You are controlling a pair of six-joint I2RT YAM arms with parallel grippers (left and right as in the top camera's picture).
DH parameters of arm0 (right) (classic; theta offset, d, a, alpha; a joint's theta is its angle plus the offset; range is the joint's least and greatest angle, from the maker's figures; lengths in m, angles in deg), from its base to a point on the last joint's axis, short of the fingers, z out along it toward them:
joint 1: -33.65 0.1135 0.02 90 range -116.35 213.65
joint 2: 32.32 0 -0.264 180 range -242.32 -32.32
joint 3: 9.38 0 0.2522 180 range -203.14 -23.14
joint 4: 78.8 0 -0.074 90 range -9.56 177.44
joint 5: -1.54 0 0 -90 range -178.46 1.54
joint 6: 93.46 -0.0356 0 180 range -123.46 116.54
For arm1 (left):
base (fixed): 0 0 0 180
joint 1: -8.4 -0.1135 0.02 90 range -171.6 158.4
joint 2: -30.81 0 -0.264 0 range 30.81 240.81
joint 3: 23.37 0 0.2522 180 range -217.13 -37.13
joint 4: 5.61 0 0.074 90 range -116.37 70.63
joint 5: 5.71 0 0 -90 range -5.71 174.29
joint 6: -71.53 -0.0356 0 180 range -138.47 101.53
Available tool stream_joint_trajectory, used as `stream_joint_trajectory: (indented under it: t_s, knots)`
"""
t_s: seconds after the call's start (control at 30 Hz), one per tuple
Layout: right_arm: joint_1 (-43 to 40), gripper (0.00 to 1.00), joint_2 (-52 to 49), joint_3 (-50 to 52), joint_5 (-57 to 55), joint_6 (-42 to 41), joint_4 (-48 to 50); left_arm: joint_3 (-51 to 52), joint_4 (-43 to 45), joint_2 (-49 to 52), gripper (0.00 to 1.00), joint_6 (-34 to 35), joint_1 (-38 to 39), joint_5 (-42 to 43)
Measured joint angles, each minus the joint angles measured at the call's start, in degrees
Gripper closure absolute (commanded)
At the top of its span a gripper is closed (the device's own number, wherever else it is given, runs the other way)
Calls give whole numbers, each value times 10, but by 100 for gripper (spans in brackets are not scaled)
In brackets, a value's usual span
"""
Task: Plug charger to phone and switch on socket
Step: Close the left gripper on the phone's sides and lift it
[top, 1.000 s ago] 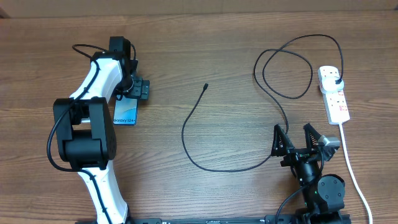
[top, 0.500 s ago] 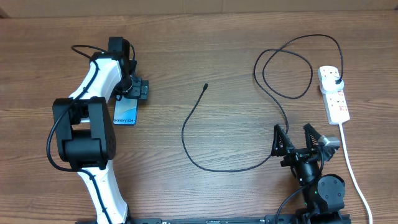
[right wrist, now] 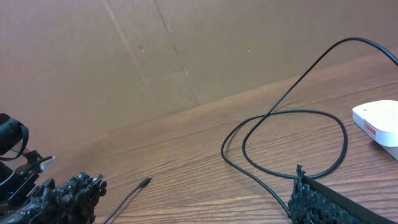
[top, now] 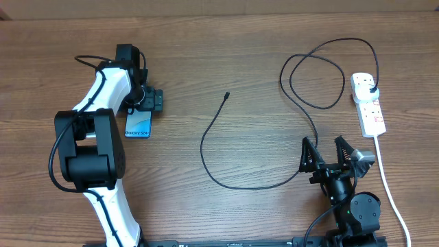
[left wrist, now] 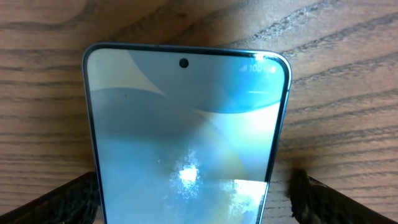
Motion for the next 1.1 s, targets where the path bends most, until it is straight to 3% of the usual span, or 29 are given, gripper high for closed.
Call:
stream_joint_trajectory:
  t_s: [0.47,0.7,1.1]
  knots:
    - [0,0,0,0,0,0,0,40,8,-20,4,50,-3,18]
    - [0,0,0,0,0,0,0,45,-10,-24,17,159,-3,20]
    - [0,0,0,0,0,0,0,46,-19,-26,18,319,16,18]
